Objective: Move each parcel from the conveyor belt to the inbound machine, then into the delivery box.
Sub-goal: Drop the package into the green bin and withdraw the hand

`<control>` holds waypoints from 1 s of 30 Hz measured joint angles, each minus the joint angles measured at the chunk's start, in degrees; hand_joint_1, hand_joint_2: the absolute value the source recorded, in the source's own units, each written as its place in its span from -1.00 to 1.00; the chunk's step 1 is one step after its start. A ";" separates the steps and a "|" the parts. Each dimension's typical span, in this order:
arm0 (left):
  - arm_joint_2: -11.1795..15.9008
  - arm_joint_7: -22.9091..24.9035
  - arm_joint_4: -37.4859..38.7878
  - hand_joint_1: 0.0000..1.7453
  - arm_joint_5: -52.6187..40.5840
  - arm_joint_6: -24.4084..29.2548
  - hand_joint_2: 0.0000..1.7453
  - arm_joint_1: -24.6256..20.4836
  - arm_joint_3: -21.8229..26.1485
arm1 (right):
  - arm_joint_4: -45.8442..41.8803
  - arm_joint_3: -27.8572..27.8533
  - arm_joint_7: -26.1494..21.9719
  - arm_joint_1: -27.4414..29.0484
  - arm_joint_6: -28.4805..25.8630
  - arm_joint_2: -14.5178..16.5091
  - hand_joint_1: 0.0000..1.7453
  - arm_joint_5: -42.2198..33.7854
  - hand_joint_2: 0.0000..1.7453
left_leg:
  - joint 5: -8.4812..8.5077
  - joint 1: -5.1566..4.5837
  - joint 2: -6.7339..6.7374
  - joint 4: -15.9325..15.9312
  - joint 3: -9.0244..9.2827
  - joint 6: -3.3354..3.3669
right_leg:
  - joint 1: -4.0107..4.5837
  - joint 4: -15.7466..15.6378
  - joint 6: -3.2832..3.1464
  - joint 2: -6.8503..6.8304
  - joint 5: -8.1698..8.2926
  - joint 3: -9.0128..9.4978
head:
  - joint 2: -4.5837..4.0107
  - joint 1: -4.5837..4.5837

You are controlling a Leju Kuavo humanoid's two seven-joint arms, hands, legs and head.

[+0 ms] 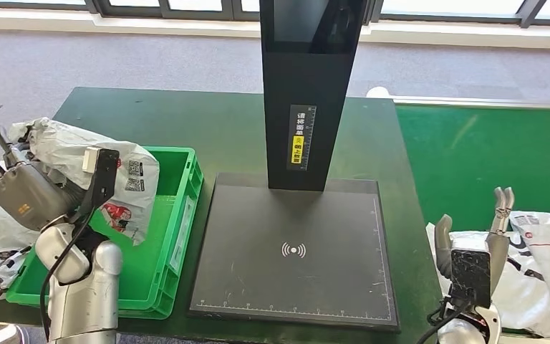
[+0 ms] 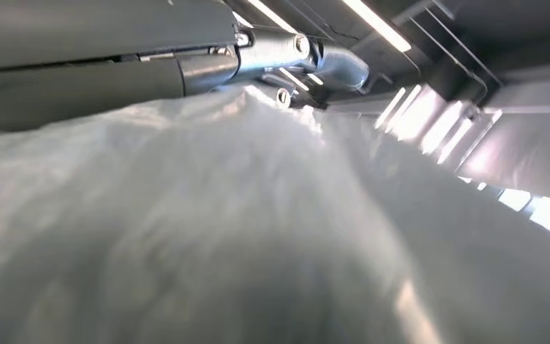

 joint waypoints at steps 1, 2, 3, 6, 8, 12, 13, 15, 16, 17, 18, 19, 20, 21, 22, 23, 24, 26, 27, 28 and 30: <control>0.08 0.33 0.13 -1.00 -0.28 -0.26 -1.00 -0.14 -0.03 | 0.00 0.00 0.04 -0.01 -0.01 0.00 -1.00 0.02 1.00 | 0.00 0.00 0.00 0.00 0.00 0.00 | 0.00 0.00 0.00 0.00 0.00 0.00 | 0.00 0.00; 0.15 0.53 0.24 -1.00 -0.43 -0.62 -1.00 -0.27 -0.05 | 0.00 0.00 0.08 -0.02 0.01 0.00 -1.00 0.04 1.00 | 0.00 0.00 0.00 0.00 0.00 0.00 | 0.00 0.00 0.00 0.00 0.00 0.00 | 0.00 0.00; 0.23 0.61 0.33 -1.00 -0.49 -1.15 -1.00 -0.37 -0.07 | -0.01 0.00 0.10 -0.02 0.03 -0.01 -1.00 0.05 1.00 | 0.00 0.00 0.00 0.00 0.00 0.00 | -0.01 0.00 0.00 0.00 0.00 0.00 | 0.00 0.00; 0.50 0.71 0.72 -1.00 -0.63 -2.45 -1.00 -0.54 -0.10 | -0.01 0.00 0.15 0.00 0.27 -0.02 -1.00 0.05 1.00 | 0.00 0.00 0.01 0.00 0.00 0.00 | -0.01 0.00 0.00 0.00 0.00 -0.01 | 0.00 0.00; 0.67 0.86 1.06 -1.00 -0.55 -2.88 -1.00 -0.61 -0.11 | 0.01 0.00 0.17 0.02 0.37 -0.02 -1.00 0.09 1.00 | 0.00 0.00 0.00 0.00 -0.01 0.00 | 0.00 0.00 0.00 0.00 0.00 0.00 | 0.01 0.01; 1.05 0.64 1.17 -1.00 1.91 2.55 -1.00 -0.24 -0.07 | 0.13 0.00 0.15 0.07 0.23 -0.02 -1.00 0.19 1.00 | 0.00 0.00 -0.01 0.00 -0.03 0.00 | 0.00 0.00 0.00 0.00 -0.01 0.00 | 0.00 0.01; 1.11 0.43 1.07 -1.00 2.37 3.35 -1.00 -0.07 -0.05 | 0.19 0.00 0.15 0.07 0.21 -0.02 -1.00 0.19 1.00 | 0.00 0.00 -0.01 0.00 -0.03 0.00 | 0.00 0.00 0.00 0.00 -0.01 0.00 | 0.01 0.01; 1.25 0.15 0.90 -1.00 2.81 3.58 -1.00 0.29 -0.02 | 0.31 0.00 0.15 0.07 0.20 -0.02 -1.00 0.19 1.00 | 0.00 0.00 -0.03 0.00 -0.03 0.00 | 0.00 0.00 0.00 -0.01 -0.01 0.00 | 0.01 0.00; 1.31 0.11 0.83 -1.00 2.90 3.36 -1.00 0.42 0.01 | 0.37 0.00 0.16 0.08 0.19 -0.02 -1.00 0.19 1.00 | 0.00 0.00 -0.04 0.00 -0.03 0.00 | 0.00 0.00 0.00 -0.01 -0.01 0.00 | 0.01 0.00; 1.35 0.08 0.78 -1.00 2.90 2.63 -1.00 0.50 0.04 | 0.40 0.00 0.15 0.09 0.14 -0.02 -1.00 0.19 1.00 | 0.00 0.00 -0.04 0.00 -0.03 0.00 | 0.00 0.00 0.00 -0.01 -0.01 0.00 | 0.00 0.00; 1.38 0.07 0.75 -1.00 2.73 1.57 -1.00 0.52 0.06 | 0.41 0.00 0.15 0.10 0.11 -0.02 -1.00 0.19 1.00 | 0.00 0.00 -0.04 0.00 -0.03 0.00 | 0.00 0.00 0.00 -0.01 -0.01 0.00 | 0.01 0.00; 1.40 0.03 0.77 -1.00 2.53 0.75 -1.00 0.51 0.08 | 0.42 0.00 0.13 0.10 0.08 -0.02 -1.00 0.20 1.00 | 0.00 0.00 -0.05 0.00 -0.03 0.00 | 0.00 0.00 0.00 -0.01 -0.01 0.00 | 0.00 0.00; 1.41 -0.14 0.73 -1.00 2.52 0.49 -1.00 0.50 0.10 | 0.42 0.00 0.12 0.11 0.07 -0.02 -1.00 0.20 1.00 | 0.00 0.00 -0.05 0.00 -0.03 0.00 | 0.00 0.00 0.00 -0.01 0.00 0.00 | 0.00 0.01; 1.41 -0.41 0.58 -1.00 2.63 0.71 -1.00 0.51 0.13 | 0.42 0.00 0.12 0.11 0.08 -0.02 -1.00 0.21 1.00 | 0.00 0.00 -0.04 0.00 -0.03 0.00 | 0.00 0.00 0.00 -0.01 0.00 0.01 | -0.01 0.01; 1.40 -0.73 0.34 -1.00 2.88 1.31 -1.00 0.54 0.15 | 0.42 0.00 0.11 0.12 0.09 -0.02 -1.00 0.21 1.00 | 0.00 0.00 -0.02 0.00 -0.03 0.00 | 0.00 0.00 0.00 -0.01 0.00 0.00 | -0.01 0.01; 1.39 -1.01 -0.03 -1.00 3.08 1.88 -1.00 0.57 0.19 | 0.42 0.00 0.11 0.12 0.12 -0.02 -1.00 0.20 1.00 | 0.00 0.00 -0.02 0.00 -0.03 0.00 | 0.00 0.00 0.00 -0.01 0.00 0.01 | 0.00 0.01; 1.38 -1.15 -0.44 -1.00 3.08 2.31 -1.00 0.61 0.24 | 0.42 0.00 0.10 0.12 0.16 -0.02 -1.00 0.19 1.00 | 0.00 0.00 -0.01 0.00 -0.03 0.00 | 0.00 0.00 0.00 0.00 0.00 0.01 | 0.00 0.00; 1.38 -1.21 -1.28 -1.00 2.98 3.47 -1.00 0.74 0.49 | 0.42 0.00 0.09 0.11 0.22 -0.02 -1.00 0.17 1.00 | 0.00 0.00 -0.03 0.00 -0.03 0.00 | 0.00 0.00 0.00 -0.01 0.00 0.01 | 0.01 0.00; 1.38 -1.24 -1.67 -1.00 2.98 3.86 -1.00 0.80 0.66 | 0.42 0.00 0.09 0.11 0.22 -0.02 -1.00 0.17 1.00 | 0.00 0.00 -0.04 0.00 -0.03 0.00 | 0.00 0.00 0.00 -0.01 0.00 0.01 | 0.01 0.00; 1.38 -1.28 -2.02 -1.00 2.98 4.06 -1.00 0.88 0.84 | 0.42 0.00 0.09 0.10 0.21 -0.02 -1.00 0.17 1.00 | 0.00 0.00 -0.04 0.00 -0.03 0.00 | 0.00 0.00 0.00 -0.01 0.00 0.01 | 0.01 0.00; 1.38 -1.33 -2.51 -1.00 2.98 4.14 -1.00 1.02 1.14 | 0.42 0.00 0.09 0.10 0.22 -0.02 -1.00 0.17 1.00 | 0.00 0.00 -0.05 0.00 -0.03 0.00 | 0.00 0.00 0.00 -0.01 -0.01 0.01 | 0.01 0.00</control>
